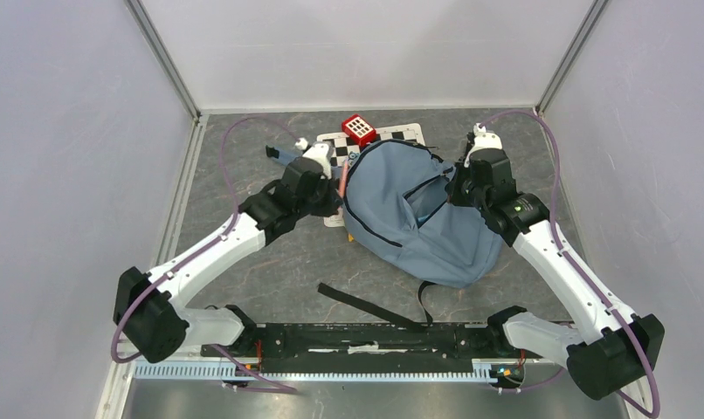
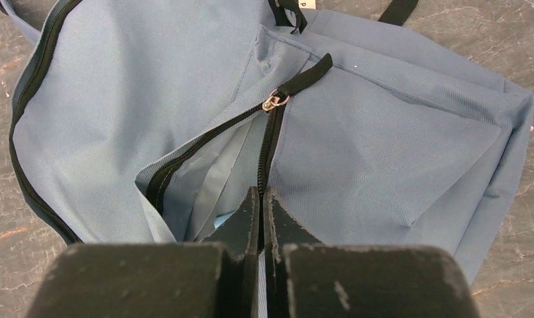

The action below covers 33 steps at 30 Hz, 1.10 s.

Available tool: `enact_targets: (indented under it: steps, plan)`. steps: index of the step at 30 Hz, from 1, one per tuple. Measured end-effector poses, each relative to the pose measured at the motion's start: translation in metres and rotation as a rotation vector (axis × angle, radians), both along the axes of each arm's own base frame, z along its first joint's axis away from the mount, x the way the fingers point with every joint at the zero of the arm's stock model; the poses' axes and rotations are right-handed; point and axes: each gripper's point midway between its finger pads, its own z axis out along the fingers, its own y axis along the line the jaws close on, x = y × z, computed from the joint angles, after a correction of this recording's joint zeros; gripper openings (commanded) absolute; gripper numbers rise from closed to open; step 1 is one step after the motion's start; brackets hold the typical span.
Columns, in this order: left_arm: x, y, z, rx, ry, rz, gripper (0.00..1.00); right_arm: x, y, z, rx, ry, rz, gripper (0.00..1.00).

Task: Pack the student bag
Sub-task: Pick up the stationery from the center of the board, then place the stationery in the student bag.

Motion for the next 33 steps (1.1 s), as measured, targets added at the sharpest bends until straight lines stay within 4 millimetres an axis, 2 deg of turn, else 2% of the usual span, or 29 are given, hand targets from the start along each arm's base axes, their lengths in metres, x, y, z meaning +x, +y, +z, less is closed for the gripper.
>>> enact_targets:
  steps: [2,6,8,13,17,24,28,33]
  plan:
    - [-0.001,-0.030,0.028,-0.042,-0.030,-0.097,0.02,0.000,0.000,0.000,0.001,-0.002,0.000,0.00]
    - [-0.014,-0.100,0.060,-0.137,-0.013,-0.336,0.02,0.001,0.000,0.001,0.002,-0.004,0.000,0.00]
    - [-0.024,-0.132,0.063,-0.164,0.031,-0.452,0.02,0.000,0.000,0.001,0.002,-0.005,0.000,0.00]
    - [-0.045,-0.178,0.044,-0.168,0.201,-0.626,0.02,0.000,0.000,0.004,0.005,-0.012,0.000,0.00]
    - [-0.058,-0.185,0.029,-0.153,0.323,-0.675,0.02,-0.001,0.000,0.004,0.006,-0.014,0.000,0.00]
    - [-0.069,-0.177,0.011,-0.107,0.434,-0.667,0.02,0.000,0.000,0.004,0.006,-0.014,0.001,0.00]
    - [-0.064,-0.182,0.010,-0.103,0.437,-0.661,0.02,0.000,0.000,0.004,0.006,-0.014,0.001,0.00]
    - [-0.046,-0.200,0.013,-0.133,0.404,-0.632,0.02,-0.001,0.001,0.004,0.009,-0.013,0.004,0.00]
